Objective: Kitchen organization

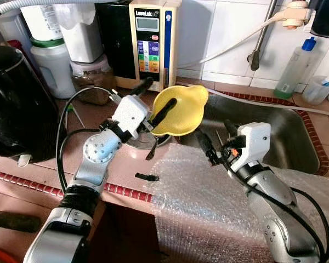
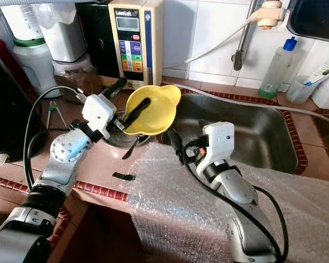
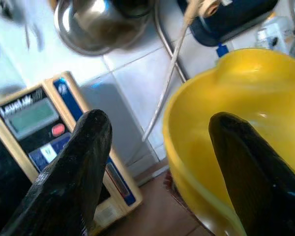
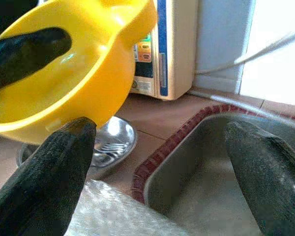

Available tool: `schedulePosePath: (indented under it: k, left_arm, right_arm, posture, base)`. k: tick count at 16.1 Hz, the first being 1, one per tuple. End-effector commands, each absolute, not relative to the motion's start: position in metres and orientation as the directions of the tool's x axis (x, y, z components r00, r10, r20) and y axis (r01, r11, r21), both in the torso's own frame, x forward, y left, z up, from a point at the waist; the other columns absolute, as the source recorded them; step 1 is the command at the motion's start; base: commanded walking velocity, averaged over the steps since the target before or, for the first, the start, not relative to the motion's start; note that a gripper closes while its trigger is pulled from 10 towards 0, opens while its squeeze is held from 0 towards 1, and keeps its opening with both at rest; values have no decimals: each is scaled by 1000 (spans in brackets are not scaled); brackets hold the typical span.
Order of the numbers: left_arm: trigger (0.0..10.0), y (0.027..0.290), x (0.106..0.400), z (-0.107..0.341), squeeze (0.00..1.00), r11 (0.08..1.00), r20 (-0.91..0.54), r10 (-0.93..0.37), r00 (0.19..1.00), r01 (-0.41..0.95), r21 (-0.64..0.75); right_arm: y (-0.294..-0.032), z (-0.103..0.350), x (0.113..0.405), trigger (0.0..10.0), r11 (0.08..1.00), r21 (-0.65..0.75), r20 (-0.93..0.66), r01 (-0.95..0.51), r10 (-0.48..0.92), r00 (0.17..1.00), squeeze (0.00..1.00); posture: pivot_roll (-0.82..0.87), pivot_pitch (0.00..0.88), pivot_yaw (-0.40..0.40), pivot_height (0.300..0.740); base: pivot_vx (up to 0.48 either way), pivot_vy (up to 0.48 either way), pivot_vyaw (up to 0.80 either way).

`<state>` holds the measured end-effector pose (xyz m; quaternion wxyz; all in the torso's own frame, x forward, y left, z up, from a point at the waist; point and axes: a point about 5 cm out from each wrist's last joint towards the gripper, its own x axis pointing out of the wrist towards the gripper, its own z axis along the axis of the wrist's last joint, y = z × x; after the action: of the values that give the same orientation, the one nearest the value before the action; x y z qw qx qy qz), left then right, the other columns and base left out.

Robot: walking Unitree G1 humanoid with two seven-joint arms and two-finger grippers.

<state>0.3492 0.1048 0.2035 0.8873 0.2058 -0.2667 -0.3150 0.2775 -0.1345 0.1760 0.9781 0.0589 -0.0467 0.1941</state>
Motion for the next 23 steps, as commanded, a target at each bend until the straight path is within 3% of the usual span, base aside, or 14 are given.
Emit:
schedulePosePath:
  k: [1,8,10,14,16,20,23]
  left_arm:
    - [0,96,345,204,0,676,339,-708,619,455,580]
    - [0,78,341,198,0,658,341,-736,585,500,563]
    - [0,84,348,200,0,700,346,-693,632,477,531]
    - [0,103,362,204,0,775,351,-606,714,431,463]
    - [0,109,367,202,0,790,335,-582,741,418,448]
    - [0,96,359,193,0,737,310,-645,698,462,494]
    - [0,89,352,190,0,722,326,-670,667,482,497]
  right_arm:
    - [-132,186,279,10000,908,132,149,-398,379,913,0]
    - [-114,196,283,10000,859,218,178,-463,432,884,0]
    - [-114,184,270,10000,840,192,114,-507,494,862,0]
    - [-140,165,244,10000,880,188,54,-437,434,899,0]
    - [-140,168,229,10000,857,220,75,-465,461,884,0]
    - [-120,193,225,10000,784,244,196,-571,537,821,0]
    - [-120,202,236,10000,809,245,235,-534,485,843,0]
  posture:
    - [31,0,39,740]
    - [27,0,46,740]
    - [37,0,43,740]
    - [28,0,51,740]
    - [14,0,63,740]
    - [0,0,83,740]
    - [8,0,83,740]
  base:
    - [0,0,0]
    - [0,0,0]
    - [0,0,0]
    - [0,0,0]
    - [0,0,0]
    - [0,0,0]
    - [0,0,0]
